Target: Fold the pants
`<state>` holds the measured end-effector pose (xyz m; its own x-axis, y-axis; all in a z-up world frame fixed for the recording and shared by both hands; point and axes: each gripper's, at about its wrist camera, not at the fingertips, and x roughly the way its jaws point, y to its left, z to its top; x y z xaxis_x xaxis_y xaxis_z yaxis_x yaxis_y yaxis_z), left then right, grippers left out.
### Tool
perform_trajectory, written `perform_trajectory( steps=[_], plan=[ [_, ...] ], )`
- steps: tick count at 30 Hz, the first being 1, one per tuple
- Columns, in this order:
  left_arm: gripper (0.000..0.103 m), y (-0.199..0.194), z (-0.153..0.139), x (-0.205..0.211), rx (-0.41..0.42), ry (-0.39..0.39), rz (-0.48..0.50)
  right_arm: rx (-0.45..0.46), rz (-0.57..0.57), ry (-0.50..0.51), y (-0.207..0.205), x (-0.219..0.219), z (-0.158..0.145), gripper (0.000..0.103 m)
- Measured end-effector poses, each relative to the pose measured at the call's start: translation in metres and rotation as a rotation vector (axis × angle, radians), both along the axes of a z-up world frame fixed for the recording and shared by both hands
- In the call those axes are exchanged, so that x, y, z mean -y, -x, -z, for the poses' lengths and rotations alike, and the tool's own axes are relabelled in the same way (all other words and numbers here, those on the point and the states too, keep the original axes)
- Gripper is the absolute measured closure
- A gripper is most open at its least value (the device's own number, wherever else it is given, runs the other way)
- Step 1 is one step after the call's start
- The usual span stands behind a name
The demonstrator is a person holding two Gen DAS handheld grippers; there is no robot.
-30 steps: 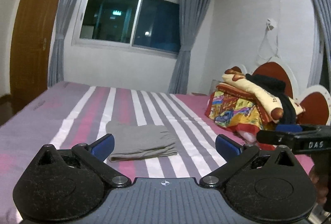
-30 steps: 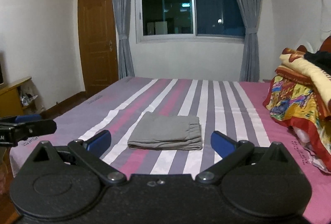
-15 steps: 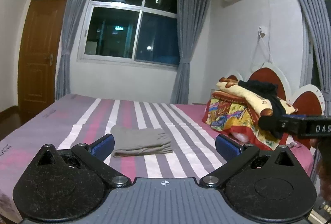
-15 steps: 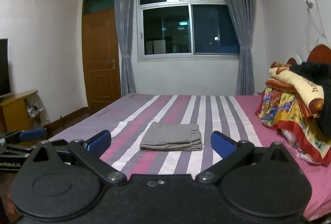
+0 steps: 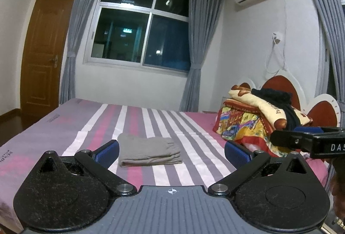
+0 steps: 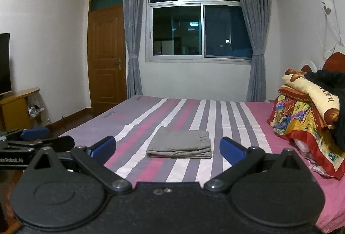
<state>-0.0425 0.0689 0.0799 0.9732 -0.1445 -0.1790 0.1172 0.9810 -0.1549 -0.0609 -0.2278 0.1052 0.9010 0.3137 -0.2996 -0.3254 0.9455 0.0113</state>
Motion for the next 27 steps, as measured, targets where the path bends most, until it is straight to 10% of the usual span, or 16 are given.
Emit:
perform_trajectory(
  steps=[27],
  plan=[
    [0.0,0.007,0.004,0.013,0.013,-0.023,0.006,0.008,0.004,-0.003,0.006,-0.003,0.003,0.0]
  ],
)
